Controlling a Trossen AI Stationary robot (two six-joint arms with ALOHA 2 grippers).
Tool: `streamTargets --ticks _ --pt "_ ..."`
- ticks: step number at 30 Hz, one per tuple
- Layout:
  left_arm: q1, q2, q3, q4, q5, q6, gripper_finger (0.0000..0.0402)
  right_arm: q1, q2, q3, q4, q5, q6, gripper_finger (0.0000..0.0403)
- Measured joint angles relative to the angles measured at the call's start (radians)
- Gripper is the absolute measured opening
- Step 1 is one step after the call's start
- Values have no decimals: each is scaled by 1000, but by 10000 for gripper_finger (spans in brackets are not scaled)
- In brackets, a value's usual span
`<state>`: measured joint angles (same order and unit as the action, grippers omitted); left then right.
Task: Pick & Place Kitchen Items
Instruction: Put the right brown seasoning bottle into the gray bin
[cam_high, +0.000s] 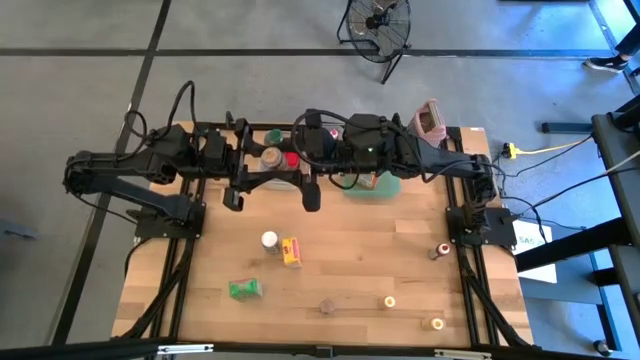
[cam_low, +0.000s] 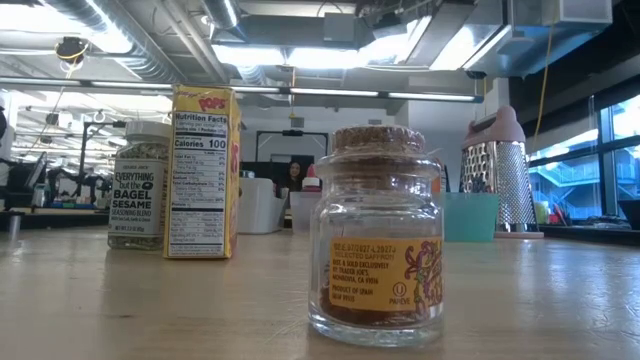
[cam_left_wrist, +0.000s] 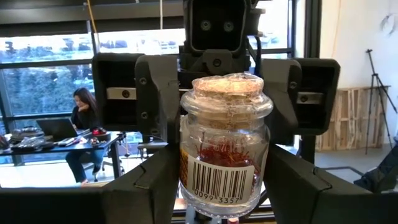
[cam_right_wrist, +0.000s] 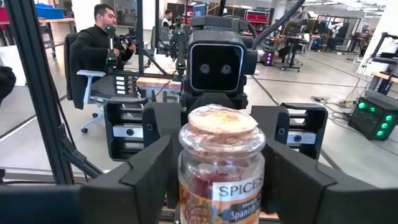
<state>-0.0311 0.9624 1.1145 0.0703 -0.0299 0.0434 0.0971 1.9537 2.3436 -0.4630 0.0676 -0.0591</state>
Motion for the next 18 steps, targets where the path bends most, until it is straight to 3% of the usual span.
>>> streamTargets --ticks 5,15,18 --pt "0 4 0 1 3 4 191 0 0 1 -6 -3 2 186" --pt "0 7 0 1 2 11 191 0 -1 1 -27 -3 -1 186" --pt "0 7 0 -5 2 11 213 0 0 1 -32 -3 -3 186"
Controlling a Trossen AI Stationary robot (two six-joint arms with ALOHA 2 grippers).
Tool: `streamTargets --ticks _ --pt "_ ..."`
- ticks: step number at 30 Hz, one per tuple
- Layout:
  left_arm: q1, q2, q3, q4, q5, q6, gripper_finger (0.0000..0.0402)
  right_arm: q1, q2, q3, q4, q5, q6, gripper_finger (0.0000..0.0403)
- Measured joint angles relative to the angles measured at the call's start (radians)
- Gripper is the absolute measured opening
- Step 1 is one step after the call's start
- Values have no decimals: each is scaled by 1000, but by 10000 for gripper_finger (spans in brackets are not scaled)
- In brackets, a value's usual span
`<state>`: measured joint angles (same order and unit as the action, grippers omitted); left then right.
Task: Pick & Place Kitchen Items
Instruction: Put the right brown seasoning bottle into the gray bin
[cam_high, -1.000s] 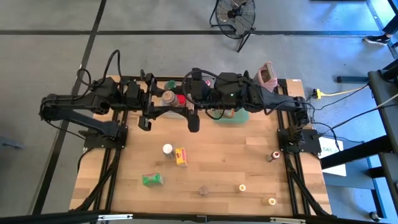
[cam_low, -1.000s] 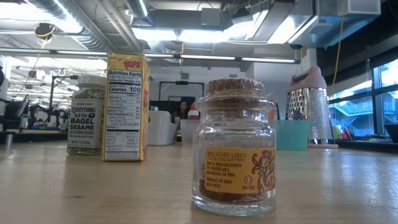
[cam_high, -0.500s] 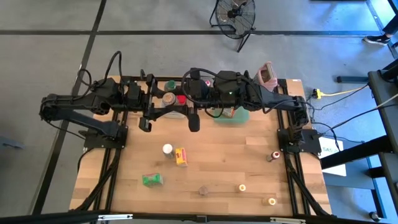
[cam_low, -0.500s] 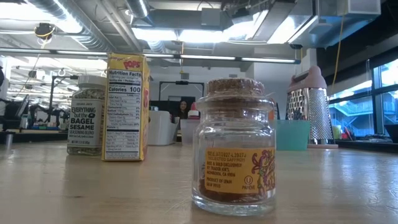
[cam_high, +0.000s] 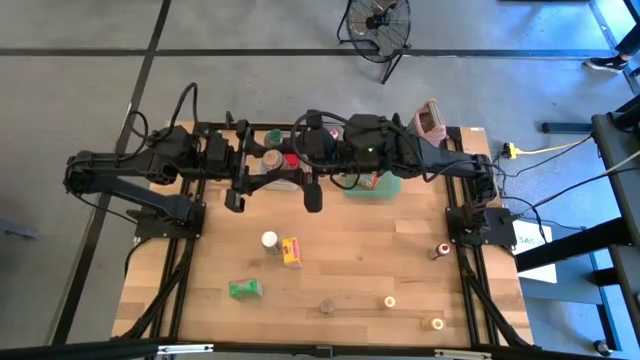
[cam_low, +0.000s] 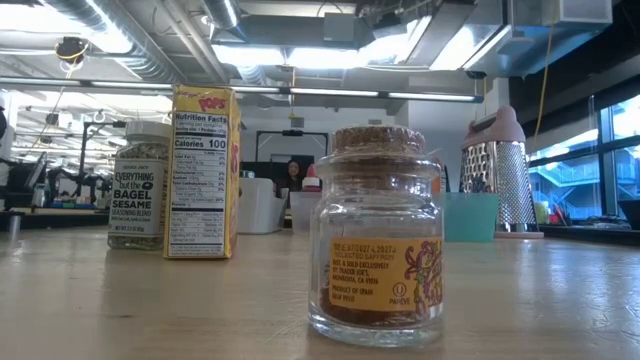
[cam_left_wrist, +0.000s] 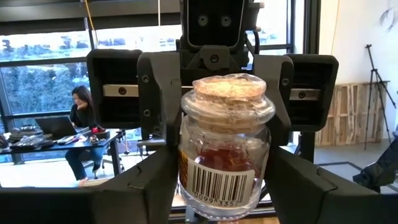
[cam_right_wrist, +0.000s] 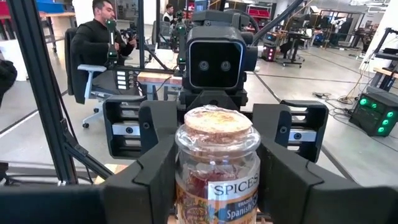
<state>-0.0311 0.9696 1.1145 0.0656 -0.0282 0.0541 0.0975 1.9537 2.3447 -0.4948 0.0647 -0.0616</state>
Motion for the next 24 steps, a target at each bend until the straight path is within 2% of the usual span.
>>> streamTargets --ticks 4,7,24 --pt "0 0 0 -24 -12 20 249 0 2 -1 -8 2 -7 187" --pt "0 0 0 -44 -31 20 259 0 4 -2 -13 3 -11 187" --pt "0 -9 0 -67 -63 -5 264 0 -4 5 -43 40 -32 187"
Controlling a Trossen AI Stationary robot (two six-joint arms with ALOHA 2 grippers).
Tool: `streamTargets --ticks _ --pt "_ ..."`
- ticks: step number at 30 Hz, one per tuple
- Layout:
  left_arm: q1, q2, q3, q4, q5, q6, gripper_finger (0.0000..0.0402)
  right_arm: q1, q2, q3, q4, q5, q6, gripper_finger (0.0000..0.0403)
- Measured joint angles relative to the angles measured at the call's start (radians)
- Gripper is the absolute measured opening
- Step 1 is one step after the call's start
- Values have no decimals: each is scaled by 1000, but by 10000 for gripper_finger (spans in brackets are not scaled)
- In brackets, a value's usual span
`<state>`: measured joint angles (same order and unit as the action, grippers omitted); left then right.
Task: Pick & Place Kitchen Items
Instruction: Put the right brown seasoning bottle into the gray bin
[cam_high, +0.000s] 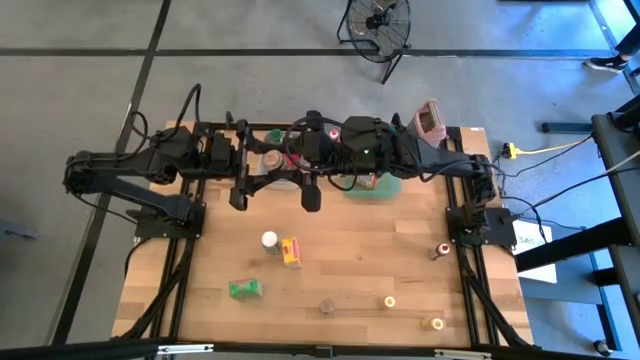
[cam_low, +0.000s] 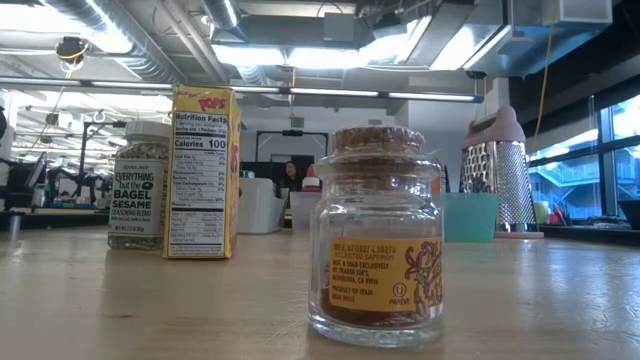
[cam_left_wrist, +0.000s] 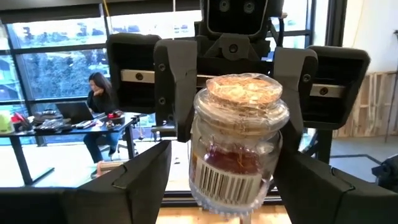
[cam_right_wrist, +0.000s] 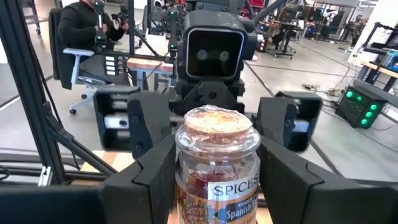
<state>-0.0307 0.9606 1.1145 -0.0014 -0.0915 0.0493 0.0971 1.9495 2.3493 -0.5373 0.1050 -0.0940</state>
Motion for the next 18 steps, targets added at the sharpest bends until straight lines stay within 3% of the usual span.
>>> streamTargets --ticks 8,12,15,18 --pt "0 -24 3 2 0 -2 265 0 -42 1 -68 45 1 188" --pt "0 -40 4 -81 -5 59 265 -2 -70 1 -163 74 79 188" --pt "0 -60 3 -162 -22 153 265 -20 -98 1 -256 26 187 188" --pt "0 -72 3 -247 -26 304 265 -54 -106 2 -333 -97 297 188"
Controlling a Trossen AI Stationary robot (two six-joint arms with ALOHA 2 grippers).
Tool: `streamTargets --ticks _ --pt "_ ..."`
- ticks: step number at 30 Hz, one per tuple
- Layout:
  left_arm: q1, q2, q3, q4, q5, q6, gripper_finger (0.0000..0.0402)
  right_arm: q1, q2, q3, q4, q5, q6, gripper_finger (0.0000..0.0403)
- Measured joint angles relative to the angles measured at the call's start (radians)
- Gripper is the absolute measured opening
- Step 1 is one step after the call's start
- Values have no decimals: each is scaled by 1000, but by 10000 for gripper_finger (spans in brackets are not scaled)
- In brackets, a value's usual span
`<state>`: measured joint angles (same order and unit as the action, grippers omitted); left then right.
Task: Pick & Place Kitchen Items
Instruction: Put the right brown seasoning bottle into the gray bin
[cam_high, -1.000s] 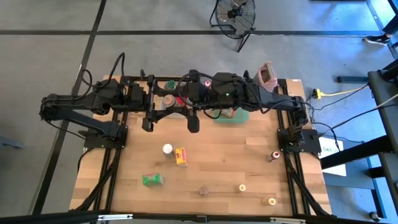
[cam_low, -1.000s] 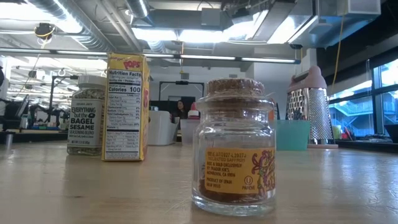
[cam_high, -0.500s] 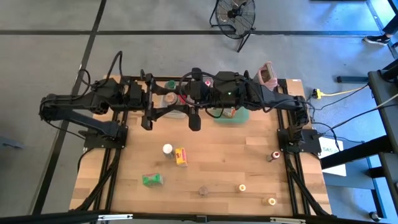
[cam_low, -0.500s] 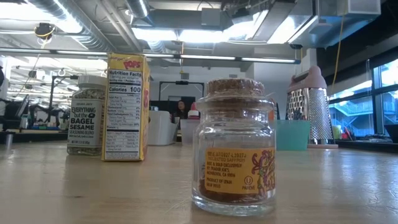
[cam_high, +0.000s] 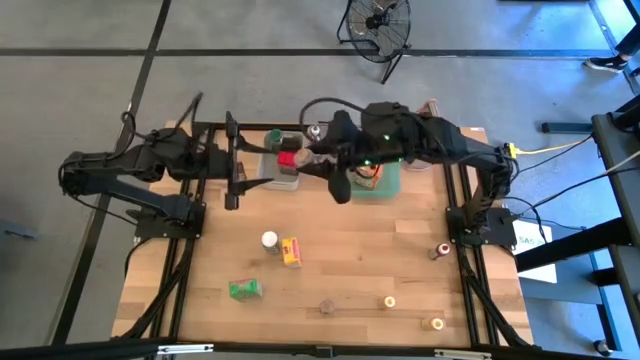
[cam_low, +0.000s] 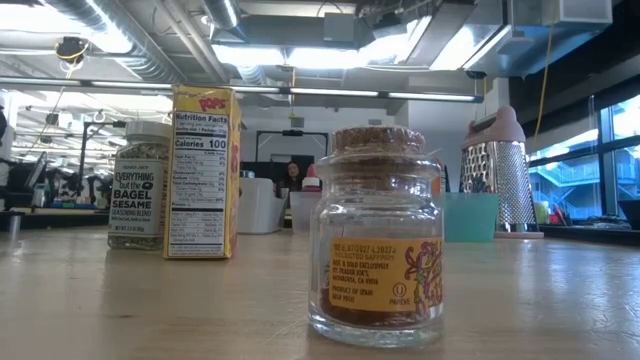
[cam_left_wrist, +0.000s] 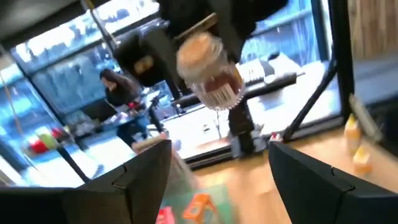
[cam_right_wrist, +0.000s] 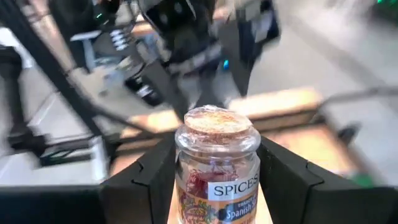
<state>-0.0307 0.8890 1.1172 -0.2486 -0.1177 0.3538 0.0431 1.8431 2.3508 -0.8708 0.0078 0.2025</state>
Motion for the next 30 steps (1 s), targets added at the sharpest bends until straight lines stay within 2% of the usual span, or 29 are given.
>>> streamTargets --ticks 5,8,17,23,26,30 --pt "0 2 0 -17 8 188 265 -51 11 1 -105 -242 126 188" --pt "0 3 0 -12 38 247 265 -65 36 0 -157 -353 157 188" --pt "0 27 -1 -13 221 183 265 -75 129 0 -133 -625 210 188" --pt "0 76 -2 -34 271 182 265 -76 179 0 -101 -737 237 188" --pt "0 91 -2 -46 292 180 265 -75 192 0 -97 -752 255 188" --pt "0 109 -2 -40 376 148 265 -76 193 0 -98 -754 262 188"
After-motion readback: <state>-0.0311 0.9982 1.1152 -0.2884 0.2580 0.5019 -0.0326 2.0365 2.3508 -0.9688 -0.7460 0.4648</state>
